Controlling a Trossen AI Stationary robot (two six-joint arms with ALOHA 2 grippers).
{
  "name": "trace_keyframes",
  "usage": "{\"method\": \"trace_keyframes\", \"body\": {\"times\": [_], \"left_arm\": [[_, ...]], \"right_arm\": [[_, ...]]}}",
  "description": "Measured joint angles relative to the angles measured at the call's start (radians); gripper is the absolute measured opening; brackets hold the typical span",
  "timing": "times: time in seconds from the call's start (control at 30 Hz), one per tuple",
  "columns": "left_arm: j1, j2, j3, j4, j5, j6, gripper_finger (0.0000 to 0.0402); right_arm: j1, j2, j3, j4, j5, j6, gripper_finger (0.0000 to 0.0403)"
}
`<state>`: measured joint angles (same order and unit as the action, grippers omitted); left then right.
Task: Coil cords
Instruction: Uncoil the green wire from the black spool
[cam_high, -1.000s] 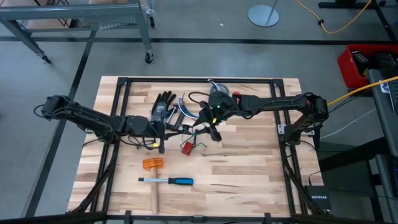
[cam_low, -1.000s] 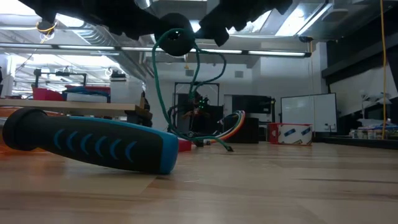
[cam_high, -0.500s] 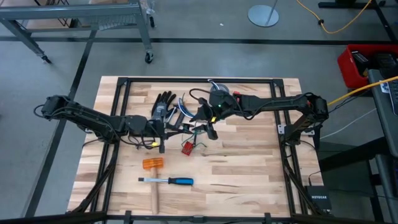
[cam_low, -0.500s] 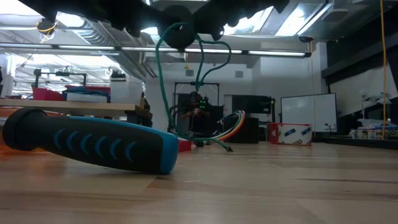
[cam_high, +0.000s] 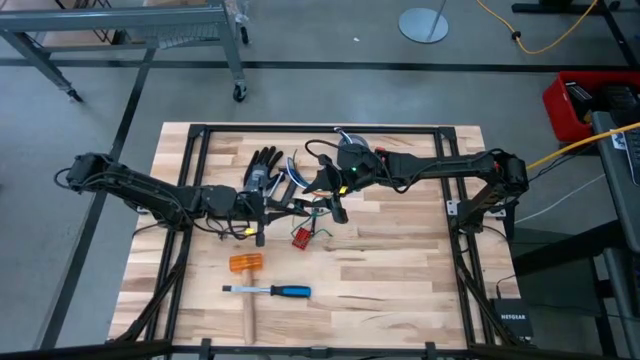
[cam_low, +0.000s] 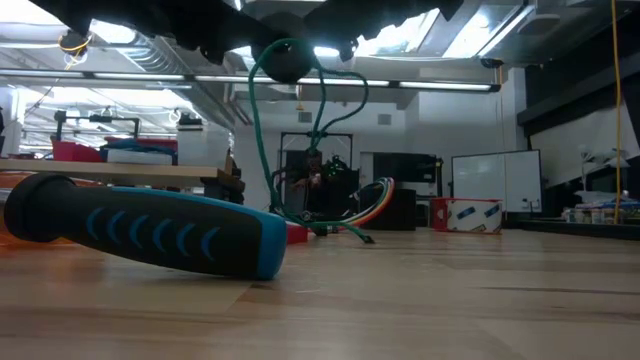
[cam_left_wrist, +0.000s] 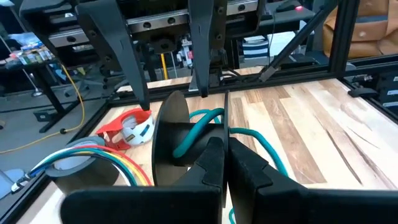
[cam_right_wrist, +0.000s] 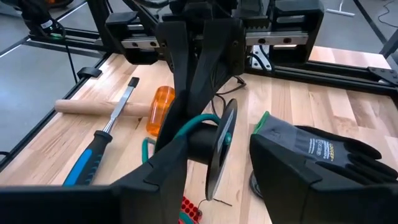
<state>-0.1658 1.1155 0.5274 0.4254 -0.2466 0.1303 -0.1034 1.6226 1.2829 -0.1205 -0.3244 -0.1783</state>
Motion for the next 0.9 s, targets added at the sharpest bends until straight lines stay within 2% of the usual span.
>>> {"method": "trace_keyframes", "body": {"times": [0.33, 0.47, 0.6, 0.73, 0.8, 0.9], "left_arm": [[0.000, 0.096, 0.013, 0.114, 0.043, 0.033, 0.0000], [0.001, 0.115, 0.021, 0.116, 0.041, 0.033, 0.0000], [0.002, 0.116, 0.021, 0.125, 0.045, 0.034, 0.0000], [0.002, 0.117, 0.021, 0.144, 0.045, 0.040, 0.0000], [0.001, 0.117, 0.021, 0.147, 0.045, 0.055, 0.0000], [0.001, 0.117, 0.021, 0.154, 0.044, 0.058, 0.0000]], "right_arm": [[0.020, 0.005, 0.000, 0.016, 0.042, -0.002, 0.0172], [0.019, 0.006, 0.000, 0.014, 0.041, -0.002, 0.0133], [0.019, 0.006, 0.000, 0.010, -0.020, -0.002, 0.0070], [0.019, 0.006, 0.002, 0.008, -0.024, -0.002, 0.0014], [0.017, 0.006, 0.002, 0.003, -0.023, 0.013, 0.0008], [0.018, 0.005, 0.002, -0.003, -0.009, 0.040, 0.0025]]}}
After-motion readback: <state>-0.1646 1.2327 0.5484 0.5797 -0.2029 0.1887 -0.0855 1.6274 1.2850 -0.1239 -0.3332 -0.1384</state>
